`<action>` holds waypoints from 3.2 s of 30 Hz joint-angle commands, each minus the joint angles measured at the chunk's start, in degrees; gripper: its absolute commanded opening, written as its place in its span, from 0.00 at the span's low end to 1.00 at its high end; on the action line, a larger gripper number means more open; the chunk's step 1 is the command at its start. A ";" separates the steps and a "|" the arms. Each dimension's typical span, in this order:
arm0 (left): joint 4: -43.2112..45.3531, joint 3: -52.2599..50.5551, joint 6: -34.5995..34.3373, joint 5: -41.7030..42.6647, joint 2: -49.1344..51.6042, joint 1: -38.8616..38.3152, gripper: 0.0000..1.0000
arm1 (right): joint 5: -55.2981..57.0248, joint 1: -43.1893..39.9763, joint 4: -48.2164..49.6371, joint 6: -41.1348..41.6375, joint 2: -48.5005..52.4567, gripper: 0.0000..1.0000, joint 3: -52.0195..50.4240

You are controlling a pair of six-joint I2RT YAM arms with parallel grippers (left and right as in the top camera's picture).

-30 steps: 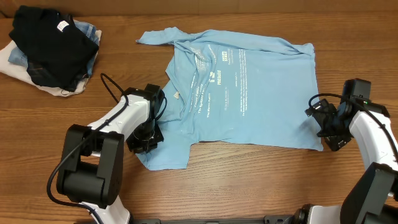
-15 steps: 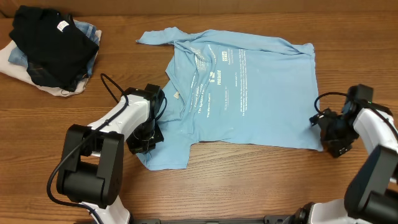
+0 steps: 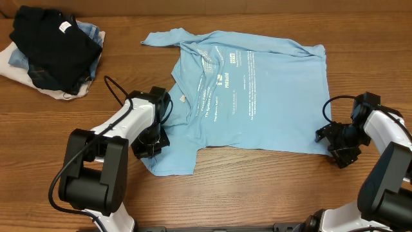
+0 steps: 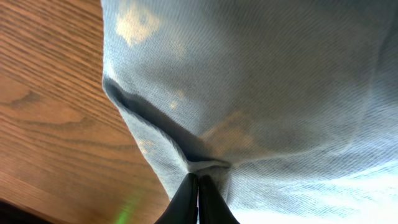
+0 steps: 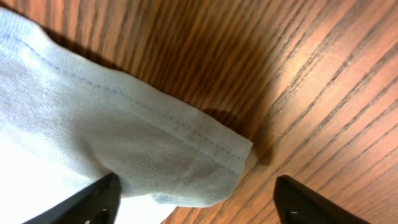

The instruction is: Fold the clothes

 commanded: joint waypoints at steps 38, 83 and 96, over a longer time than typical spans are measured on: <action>-6.99 0.15 0.52 -0.85 -3.72 0.46 0.04 | 4.31 -3.13 0.09 7.52 -1.25 0.04 -1.42; -27.08 0.42 -2.95 4.00 -44.44 0.46 0.93 | 9.81 -9.20 -14.36 8.72 -20.46 1.00 7.34; -3.54 0.42 12.37 12.09 -35.78 -0.68 1.00 | 2.97 -9.03 -11.72 3.10 -20.44 1.00 7.34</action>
